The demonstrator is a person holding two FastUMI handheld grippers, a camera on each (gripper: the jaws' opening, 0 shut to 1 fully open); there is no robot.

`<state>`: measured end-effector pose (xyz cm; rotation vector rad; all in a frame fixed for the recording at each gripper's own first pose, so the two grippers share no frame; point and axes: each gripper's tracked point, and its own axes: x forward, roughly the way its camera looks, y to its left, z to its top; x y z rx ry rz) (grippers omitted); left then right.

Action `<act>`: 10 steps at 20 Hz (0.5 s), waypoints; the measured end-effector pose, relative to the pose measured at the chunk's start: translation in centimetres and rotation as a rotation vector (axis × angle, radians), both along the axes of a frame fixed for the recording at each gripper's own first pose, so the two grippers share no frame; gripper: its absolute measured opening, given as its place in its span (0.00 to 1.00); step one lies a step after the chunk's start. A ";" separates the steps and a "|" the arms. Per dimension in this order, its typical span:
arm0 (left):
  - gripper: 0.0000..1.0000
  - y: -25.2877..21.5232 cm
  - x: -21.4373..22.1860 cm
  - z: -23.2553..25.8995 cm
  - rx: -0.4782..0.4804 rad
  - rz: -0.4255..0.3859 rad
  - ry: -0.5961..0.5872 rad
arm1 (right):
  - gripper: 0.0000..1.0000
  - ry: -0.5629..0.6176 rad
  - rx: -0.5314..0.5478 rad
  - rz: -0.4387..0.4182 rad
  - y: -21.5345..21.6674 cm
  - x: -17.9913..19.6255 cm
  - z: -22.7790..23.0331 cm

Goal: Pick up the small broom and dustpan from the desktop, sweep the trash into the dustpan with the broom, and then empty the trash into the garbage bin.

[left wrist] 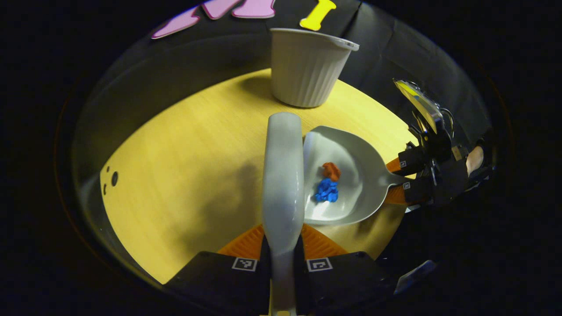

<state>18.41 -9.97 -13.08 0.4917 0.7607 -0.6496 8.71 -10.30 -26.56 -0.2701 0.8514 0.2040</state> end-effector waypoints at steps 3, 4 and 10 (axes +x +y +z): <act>0.27 6.1 0.2 -2.0 -0.045 0.145 -0.014 | 0.38 -0.015 -0.023 0.003 -0.2 -0.1 1.3; 0.27 8.2 0.1 -3.0 -0.049 0.185 -0.017 | 0.38 -0.020 -0.038 0.009 -0.2 -0.1 1.7; 0.27 15.7 -3.6 -9.3 -0.094 0.400 -0.013 | 0.38 -0.064 -0.042 -0.012 -0.7 -0.8 6.8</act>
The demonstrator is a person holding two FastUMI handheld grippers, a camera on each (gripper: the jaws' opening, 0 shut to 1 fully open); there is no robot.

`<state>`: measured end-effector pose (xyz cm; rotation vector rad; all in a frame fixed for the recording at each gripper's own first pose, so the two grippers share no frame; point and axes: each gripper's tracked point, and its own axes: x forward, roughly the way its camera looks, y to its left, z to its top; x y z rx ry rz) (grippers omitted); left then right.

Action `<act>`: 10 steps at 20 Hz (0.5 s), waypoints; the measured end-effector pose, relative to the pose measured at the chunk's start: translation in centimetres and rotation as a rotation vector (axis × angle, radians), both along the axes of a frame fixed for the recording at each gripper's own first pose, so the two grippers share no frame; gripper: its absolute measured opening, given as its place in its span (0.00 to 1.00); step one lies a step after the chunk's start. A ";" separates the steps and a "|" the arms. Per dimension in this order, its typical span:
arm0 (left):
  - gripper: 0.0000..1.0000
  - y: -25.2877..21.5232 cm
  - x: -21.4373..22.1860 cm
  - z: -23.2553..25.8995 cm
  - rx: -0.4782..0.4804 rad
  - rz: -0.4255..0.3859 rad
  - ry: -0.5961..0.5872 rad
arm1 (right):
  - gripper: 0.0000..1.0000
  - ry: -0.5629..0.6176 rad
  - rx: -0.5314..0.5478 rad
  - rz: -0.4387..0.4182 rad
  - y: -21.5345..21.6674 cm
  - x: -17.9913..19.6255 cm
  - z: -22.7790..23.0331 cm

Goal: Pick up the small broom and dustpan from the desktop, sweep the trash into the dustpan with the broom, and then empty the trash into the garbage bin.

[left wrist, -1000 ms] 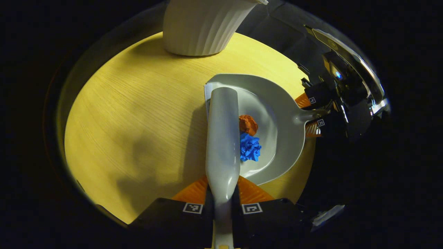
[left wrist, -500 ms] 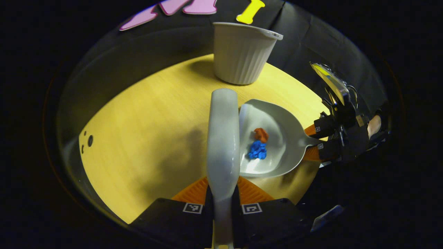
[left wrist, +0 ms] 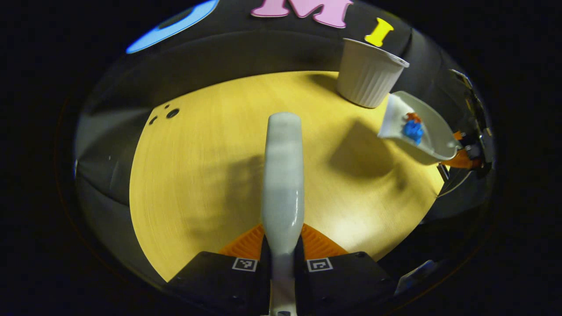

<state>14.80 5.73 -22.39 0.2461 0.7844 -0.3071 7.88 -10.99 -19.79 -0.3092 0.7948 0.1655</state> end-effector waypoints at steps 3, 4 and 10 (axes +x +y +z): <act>0.25 0.2 -1.5 -2.5 -0.050 0.087 0.034 | 0.38 -0.031 -0.013 0.000 -0.5 -1.3 2.4; 0.25 -0.1 -2.5 -2.9 -0.059 0.090 0.038 | 0.38 -0.048 -0.029 0.009 -0.6 -1.2 3.3; 0.27 -1.4 -5.6 -4.1 -0.028 0.027 0.051 | 0.38 -0.052 0.044 0.014 0.0 -1.8 6.2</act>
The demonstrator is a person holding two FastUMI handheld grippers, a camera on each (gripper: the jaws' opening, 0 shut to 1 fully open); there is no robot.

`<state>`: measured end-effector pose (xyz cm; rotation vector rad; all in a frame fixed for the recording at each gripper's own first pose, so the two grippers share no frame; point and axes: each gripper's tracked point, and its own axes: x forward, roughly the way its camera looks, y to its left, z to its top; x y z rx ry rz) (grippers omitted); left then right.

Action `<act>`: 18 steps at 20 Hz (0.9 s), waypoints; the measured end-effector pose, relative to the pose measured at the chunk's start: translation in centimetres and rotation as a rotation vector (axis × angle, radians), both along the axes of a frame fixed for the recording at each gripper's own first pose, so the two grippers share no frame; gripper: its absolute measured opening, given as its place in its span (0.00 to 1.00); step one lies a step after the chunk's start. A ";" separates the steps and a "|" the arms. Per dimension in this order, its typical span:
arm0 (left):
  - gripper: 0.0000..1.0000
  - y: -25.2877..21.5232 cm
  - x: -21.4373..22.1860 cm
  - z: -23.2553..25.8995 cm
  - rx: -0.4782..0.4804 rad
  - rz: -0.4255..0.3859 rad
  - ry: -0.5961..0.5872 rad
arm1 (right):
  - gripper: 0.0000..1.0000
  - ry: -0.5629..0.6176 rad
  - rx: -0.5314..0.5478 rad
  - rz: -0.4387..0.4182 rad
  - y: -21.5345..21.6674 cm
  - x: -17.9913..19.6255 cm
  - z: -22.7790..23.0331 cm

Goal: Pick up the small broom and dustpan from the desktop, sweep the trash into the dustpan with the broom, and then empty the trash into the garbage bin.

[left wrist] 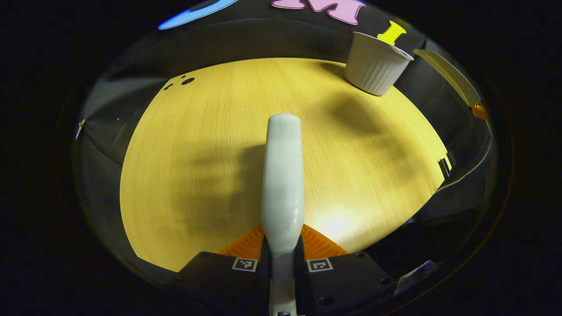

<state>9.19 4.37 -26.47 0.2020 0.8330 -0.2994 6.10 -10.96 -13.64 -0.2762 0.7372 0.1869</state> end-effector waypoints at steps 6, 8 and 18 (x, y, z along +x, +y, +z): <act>0.25 -0.3 -0.2 0.1 -0.025 0.024 0.010 | 0.38 -0.079 0.084 -0.113 -1.5 2.2 5.3; 0.27 -0.1 -0.3 0.2 -0.026 0.028 0.017 | 0.38 -0.117 0.055 -0.148 -4.3 4.2 7.7; 0.26 2.5 0.5 1.0 -0.093 0.111 0.007 | 0.38 -0.094 -0.149 -0.333 -14.8 16.1 8.9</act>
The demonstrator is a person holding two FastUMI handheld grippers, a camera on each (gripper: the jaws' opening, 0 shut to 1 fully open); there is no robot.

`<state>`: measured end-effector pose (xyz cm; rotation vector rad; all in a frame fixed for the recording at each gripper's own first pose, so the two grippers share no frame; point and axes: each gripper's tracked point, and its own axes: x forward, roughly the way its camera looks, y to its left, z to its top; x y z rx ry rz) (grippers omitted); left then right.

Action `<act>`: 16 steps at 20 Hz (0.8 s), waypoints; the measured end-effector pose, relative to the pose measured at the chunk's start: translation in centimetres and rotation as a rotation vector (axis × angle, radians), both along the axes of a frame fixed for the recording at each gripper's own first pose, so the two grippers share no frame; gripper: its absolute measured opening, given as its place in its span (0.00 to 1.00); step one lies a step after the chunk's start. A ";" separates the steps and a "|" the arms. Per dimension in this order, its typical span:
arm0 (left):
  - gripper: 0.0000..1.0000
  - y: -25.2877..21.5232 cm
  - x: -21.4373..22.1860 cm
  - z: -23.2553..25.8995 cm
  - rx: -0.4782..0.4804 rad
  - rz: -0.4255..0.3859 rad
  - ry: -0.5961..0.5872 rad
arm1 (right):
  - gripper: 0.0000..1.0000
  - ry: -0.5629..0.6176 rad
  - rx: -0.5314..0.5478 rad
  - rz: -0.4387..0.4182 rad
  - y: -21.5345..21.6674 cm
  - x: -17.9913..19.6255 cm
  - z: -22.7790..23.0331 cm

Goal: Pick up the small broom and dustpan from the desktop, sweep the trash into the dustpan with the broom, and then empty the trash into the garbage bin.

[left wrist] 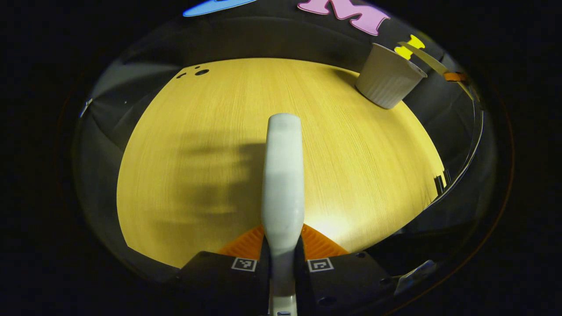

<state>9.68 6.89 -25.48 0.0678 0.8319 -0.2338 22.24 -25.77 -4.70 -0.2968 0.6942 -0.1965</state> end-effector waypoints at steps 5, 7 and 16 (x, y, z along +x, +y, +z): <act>0.27 2.1 1.4 0.9 0.022 0.031 -0.021 | 0.38 0.028 -0.111 -0.039 -1.9 4.6 -1.2; 0.28 2.6 2.3 1.7 0.035 0.046 -0.032 | 0.38 0.036 -0.145 -0.045 -2.2 5.8 -1.7; 0.28 2.8 3.9 3.6 -0.042 0.144 -0.080 | 0.43 0.040 -0.507 0.039 -1.4 8.5 -2.9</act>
